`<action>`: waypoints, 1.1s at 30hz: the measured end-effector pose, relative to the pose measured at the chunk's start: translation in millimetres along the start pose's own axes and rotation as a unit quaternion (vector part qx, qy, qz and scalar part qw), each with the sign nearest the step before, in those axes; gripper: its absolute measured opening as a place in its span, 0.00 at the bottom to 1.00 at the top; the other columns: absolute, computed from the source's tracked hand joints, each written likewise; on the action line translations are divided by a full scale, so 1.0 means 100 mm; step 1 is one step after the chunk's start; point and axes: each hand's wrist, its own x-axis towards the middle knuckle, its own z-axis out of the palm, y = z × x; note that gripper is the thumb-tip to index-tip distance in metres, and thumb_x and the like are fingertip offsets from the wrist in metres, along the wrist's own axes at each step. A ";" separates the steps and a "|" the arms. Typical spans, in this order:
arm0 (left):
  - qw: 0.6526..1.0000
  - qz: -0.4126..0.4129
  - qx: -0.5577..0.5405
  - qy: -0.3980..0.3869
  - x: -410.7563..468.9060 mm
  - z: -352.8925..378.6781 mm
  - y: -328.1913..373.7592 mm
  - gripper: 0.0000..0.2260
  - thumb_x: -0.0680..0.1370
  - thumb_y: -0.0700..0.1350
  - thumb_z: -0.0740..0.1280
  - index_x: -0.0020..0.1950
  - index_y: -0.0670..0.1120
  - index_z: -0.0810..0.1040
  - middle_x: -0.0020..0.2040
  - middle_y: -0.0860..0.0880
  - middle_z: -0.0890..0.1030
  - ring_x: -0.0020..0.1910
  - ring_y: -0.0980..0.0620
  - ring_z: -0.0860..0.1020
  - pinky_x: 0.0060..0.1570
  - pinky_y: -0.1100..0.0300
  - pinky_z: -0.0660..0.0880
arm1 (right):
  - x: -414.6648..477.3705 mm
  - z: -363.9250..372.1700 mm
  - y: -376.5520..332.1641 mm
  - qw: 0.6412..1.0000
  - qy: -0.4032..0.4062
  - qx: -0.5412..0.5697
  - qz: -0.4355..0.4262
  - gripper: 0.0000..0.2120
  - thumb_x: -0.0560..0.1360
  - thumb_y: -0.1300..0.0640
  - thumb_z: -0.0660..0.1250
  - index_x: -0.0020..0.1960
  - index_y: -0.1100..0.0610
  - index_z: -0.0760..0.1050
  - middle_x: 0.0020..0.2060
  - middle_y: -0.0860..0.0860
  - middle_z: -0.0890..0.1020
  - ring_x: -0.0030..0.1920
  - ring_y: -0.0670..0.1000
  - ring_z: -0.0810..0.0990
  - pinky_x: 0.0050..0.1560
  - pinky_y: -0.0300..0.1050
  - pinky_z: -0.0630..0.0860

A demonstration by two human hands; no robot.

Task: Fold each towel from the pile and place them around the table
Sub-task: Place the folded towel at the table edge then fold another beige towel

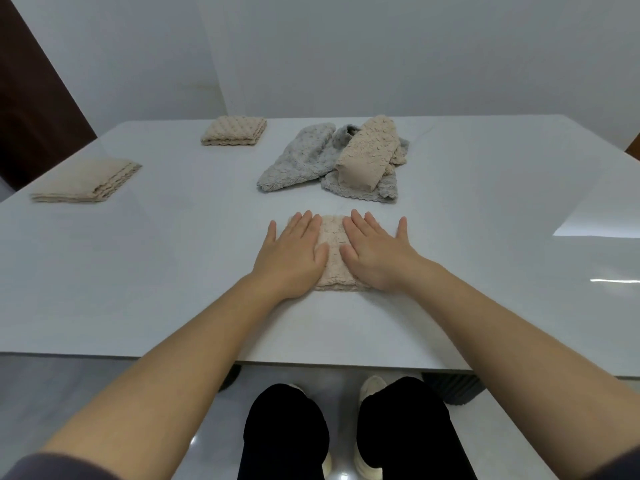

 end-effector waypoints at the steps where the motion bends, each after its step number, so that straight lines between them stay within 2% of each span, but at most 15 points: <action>1: 1.000 -0.001 0.007 0.012 -0.02 0.03 0.01 0.26 0.83 0.53 0.44 0.80 0.47 0.45 0.80 0.50 0.45 0.78 0.53 0.42 0.76 0.47 0.39 | 0.00 -0.02 -0.03 1.000 0.006 0.003 0.010 0.28 0.83 0.47 0.42 0.80 0.56 0.41 0.79 0.51 0.41 0.78 0.51 0.39 0.72 0.67 0.33; 5: 0.999 -0.018 -0.016 0.034 -0.04 0.06 0.02 0.26 0.84 0.53 0.43 0.80 0.45 0.45 0.80 0.48 0.43 0.78 0.52 0.41 0.76 0.46 0.39 | 0.01 -0.02 -0.27 0.994 0.105 0.006 0.044 0.28 0.82 0.50 0.43 0.80 0.60 0.44 0.79 0.53 0.43 0.79 0.51 0.39 0.74 0.63 0.35; 7: 0.998 -0.018 -0.047 0.026 -0.03 0.03 -0.02 0.25 0.84 0.51 0.43 0.80 0.46 0.46 0.80 0.50 0.45 0.78 0.54 0.42 0.76 0.46 0.39 | 0.04 0.04 -0.37 0.991 0.126 -0.003 0.039 0.29 0.82 0.50 0.44 0.79 0.61 0.46 0.79 0.54 0.45 0.79 0.52 0.41 0.75 0.60 0.36; 10: 0.998 -0.016 -0.059 0.008 -0.05 0.00 -0.04 0.24 0.84 0.48 0.44 0.80 0.47 0.47 0.80 0.52 0.46 0.78 0.56 0.44 0.76 0.47 0.38 | 0.07 0.19 -0.38 0.993 0.113 0.007 0.033 0.29 0.83 0.50 0.44 0.79 0.62 0.46 0.79 0.56 0.45 0.79 0.54 0.42 0.77 0.56 0.38; 14: 0.999 -0.016 -0.024 0.024 -0.05 0.06 -0.04 0.25 0.83 0.49 0.44 0.80 0.47 0.46 0.80 0.52 0.45 0.78 0.56 0.43 0.76 0.46 0.39 | 0.07 0.30 -0.34 0.991 0.131 0.015 0.029 0.29 0.83 0.49 0.45 0.79 0.62 0.46 0.79 0.57 0.47 0.79 0.55 0.43 0.77 0.54 0.40; 17: 0.999 -0.013 -0.012 0.030 -0.04 0.08 -0.03 0.25 0.83 0.50 0.44 0.80 0.46 0.46 0.80 0.51 0.45 0.78 0.55 0.43 0.76 0.45 0.40 | 0.07 0.32 -0.34 0.989 0.143 0.018 0.033 0.29 0.82 0.49 0.46 0.79 0.62 0.47 0.79 0.57 0.48 0.79 0.55 0.44 0.77 0.53 0.40; 20: 1.000 -0.009 -0.010 0.025 -0.05 0.04 -0.03 0.25 0.83 0.51 0.44 0.80 0.47 0.46 0.80 0.49 0.45 0.79 0.51 0.43 0.76 0.45 0.41 | 0.05 0.26 -0.34 0.992 0.121 0.039 0.026 0.29 0.83 0.49 0.46 0.79 0.61 0.45 0.79 0.56 0.46 0.79 0.55 0.42 0.77 0.54 0.40; 22: 0.998 -0.026 -0.056 0.028 -0.07 -0.01 -0.05 0.27 0.82 0.53 0.48 0.80 0.47 0.48 0.80 0.47 0.47 0.79 0.47 0.48 0.76 0.45 0.45 | 0.01 0.18 -0.29 0.990 0.097 0.099 0.016 0.30 0.83 0.48 0.47 0.80 0.59 0.44 0.79 0.55 0.44 0.79 0.54 0.40 0.77 0.55 0.40; 23: 0.990 -0.054 -0.118 0.046 -0.08 -0.07 -0.07 0.28 0.82 0.53 0.52 0.79 0.47 0.51 0.80 0.46 0.52 0.78 0.46 0.53 0.75 0.46 0.51 | -0.01 0.13 -0.25 0.984 0.093 0.149 0.017 0.30 0.83 0.48 0.49 0.80 0.58 0.45 0.79 0.54 0.43 0.79 0.53 0.40 0.77 0.54 0.42; 24: 0.973 -0.098 -0.197 0.068 -0.10 -0.14 -0.09 0.28 0.81 0.53 0.56 0.79 0.47 0.54 0.78 0.45 0.59 0.75 0.45 0.60 0.73 0.48 0.58 | -0.03 0.08 -0.20 0.974 0.098 0.204 0.025 0.30 0.82 0.49 0.51 0.80 0.57 0.46 0.79 0.54 0.44 0.79 0.53 0.41 0.77 0.52 0.43; 26: 0.906 -0.198 -0.364 0.085 -0.12 -0.31 -0.14 0.27 0.79 0.51 0.62 0.76 0.47 0.59 0.72 0.44 0.68 0.65 0.44 0.73 0.64 0.52 0.70 | -0.08 -0.01 -0.13 0.948 0.119 0.293 0.048 0.30 0.81 0.53 0.55 0.80 0.57 0.48 0.79 0.54 0.47 0.79 0.50 0.44 0.76 0.47 0.46; 28: 0.824 -0.266 -0.498 0.039 -0.11 -0.47 -0.18 0.26 0.78 0.48 0.65 0.74 0.43 0.61 0.65 0.42 0.72 0.49 0.46 0.80 0.50 0.53 0.78 | -0.11 -0.09 -0.09 0.932 0.126 0.336 0.054 0.31 0.80 0.56 0.57 0.80 0.56 0.50 0.79 0.52 0.50 0.79 0.48 0.46 0.75 0.44 0.48; 29: 0.806 -0.282 -0.521 0.010 -0.10 -0.52 -0.20 0.24 0.78 0.46 0.66 0.71 0.41 0.64 0.60 0.42 0.73 0.42 0.47 0.80 0.45 0.54 0.79 | -0.12 -0.12 -0.09 0.927 0.125 0.349 0.051 0.31 0.80 0.57 0.58 0.80 0.56 0.51 0.79 0.52 0.52 0.78 0.48 0.47 0.75 0.45 0.49; 30: 0.806 -0.290 -0.516 -0.011 -0.08 -0.55 -0.20 0.22 0.77 0.45 0.67 0.68 0.39 0.67 0.55 0.43 0.74 0.38 0.49 0.79 0.40 0.56 0.77 | -0.13 -0.15 -0.09 0.924 0.122 0.360 0.048 0.31 0.79 0.57 0.59 0.79 0.56 0.51 0.79 0.51 0.53 0.78 0.48 0.49 0.75 0.45 0.51; 33: 0.840 -0.296 -0.452 -0.050 -0.04 -0.54 -0.15 0.12 0.75 0.43 0.70 0.53 0.38 0.73 0.40 0.44 0.74 0.33 0.49 0.72 0.35 0.58 0.69 | -0.14 -0.20 -0.10 0.921 0.116 0.369 0.036 0.32 0.79 0.58 0.60 0.79 0.56 0.52 0.78 0.51 0.55 0.78 0.49 0.52 0.76 0.46 0.54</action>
